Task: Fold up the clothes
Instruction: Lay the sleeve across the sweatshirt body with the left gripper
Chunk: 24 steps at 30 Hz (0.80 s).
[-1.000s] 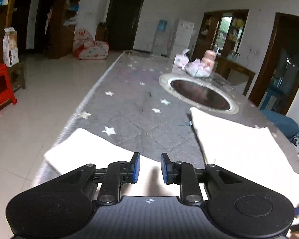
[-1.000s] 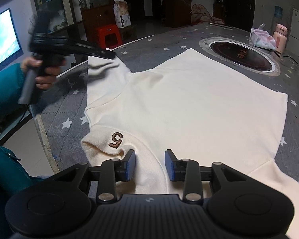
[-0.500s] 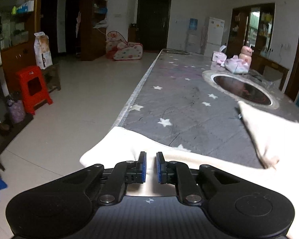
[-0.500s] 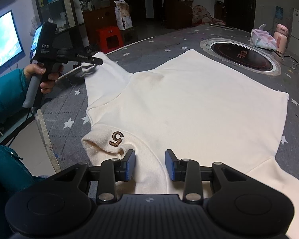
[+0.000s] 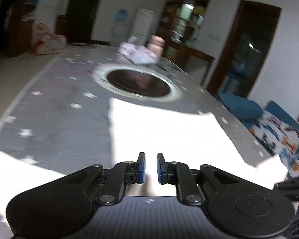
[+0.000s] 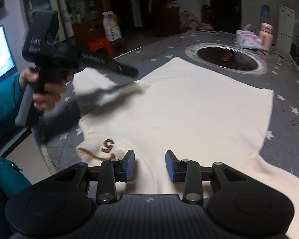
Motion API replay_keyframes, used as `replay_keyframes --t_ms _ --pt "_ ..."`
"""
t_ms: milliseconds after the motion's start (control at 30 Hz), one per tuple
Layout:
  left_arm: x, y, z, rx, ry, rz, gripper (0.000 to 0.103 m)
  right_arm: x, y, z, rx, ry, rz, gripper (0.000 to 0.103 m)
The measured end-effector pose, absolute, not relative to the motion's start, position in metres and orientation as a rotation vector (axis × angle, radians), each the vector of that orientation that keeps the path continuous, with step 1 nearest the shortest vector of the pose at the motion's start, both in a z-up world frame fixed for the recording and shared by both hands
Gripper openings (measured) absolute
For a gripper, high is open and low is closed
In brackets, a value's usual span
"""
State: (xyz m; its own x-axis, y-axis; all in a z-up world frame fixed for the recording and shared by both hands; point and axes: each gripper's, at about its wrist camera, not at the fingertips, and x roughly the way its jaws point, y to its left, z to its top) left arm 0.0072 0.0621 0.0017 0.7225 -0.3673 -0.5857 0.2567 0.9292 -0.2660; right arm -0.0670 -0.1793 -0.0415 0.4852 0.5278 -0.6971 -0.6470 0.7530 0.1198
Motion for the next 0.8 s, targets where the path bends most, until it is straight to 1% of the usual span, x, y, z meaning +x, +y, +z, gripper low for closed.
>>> replay_keyframes --t_ms 167,367,467,500,533,567,600,633,700,800 --pt "0.019 0.059 -0.020 -0.152 0.740 -0.319 0.013 -0.066 -0.195 -0.049 -0.145 0.818 0.666 0.034" --pt "0.019 0.058 -0.021 -0.127 0.739 -0.313 0.013 -0.069 -0.219 -0.038 -0.075 0.783 0.632 0.034" --pt "0.016 0.055 -0.019 -0.111 0.733 -0.316 0.015 -0.062 -0.239 -0.042 -0.055 0.786 0.545 0.034" --pt "0.014 0.053 -0.017 -0.099 0.729 -0.319 0.018 -0.061 -0.244 -0.046 -0.054 0.797 0.519 0.034" --pt "0.013 0.050 -0.016 -0.087 0.725 -0.323 0.025 -0.059 -0.249 -0.050 -0.054 0.808 0.493 0.034" --pt "0.011 0.048 -0.014 -0.076 0.721 -0.327 0.029 -0.060 -0.254 -0.051 -0.044 0.811 0.484 0.034" --pt "0.009 0.045 -0.013 -0.064 0.717 -0.330 0.038 -0.063 -0.259 -0.050 -0.032 0.807 0.482 0.034" --pt "0.008 0.043 -0.011 -0.052 0.713 -0.334 0.044 -0.065 -0.262 -0.048 -0.030 0.798 0.474 0.034" --pt "0.005 0.038 -0.008 -0.029 0.705 -0.341 0.044 -0.072 -0.269 -0.043 -0.024 0.775 0.449 0.034" --pt "-0.004 0.025 -0.001 -0.013 0.688 -0.385 0.051 -0.075 -0.282 -0.044 0.003 0.778 0.402 0.034"
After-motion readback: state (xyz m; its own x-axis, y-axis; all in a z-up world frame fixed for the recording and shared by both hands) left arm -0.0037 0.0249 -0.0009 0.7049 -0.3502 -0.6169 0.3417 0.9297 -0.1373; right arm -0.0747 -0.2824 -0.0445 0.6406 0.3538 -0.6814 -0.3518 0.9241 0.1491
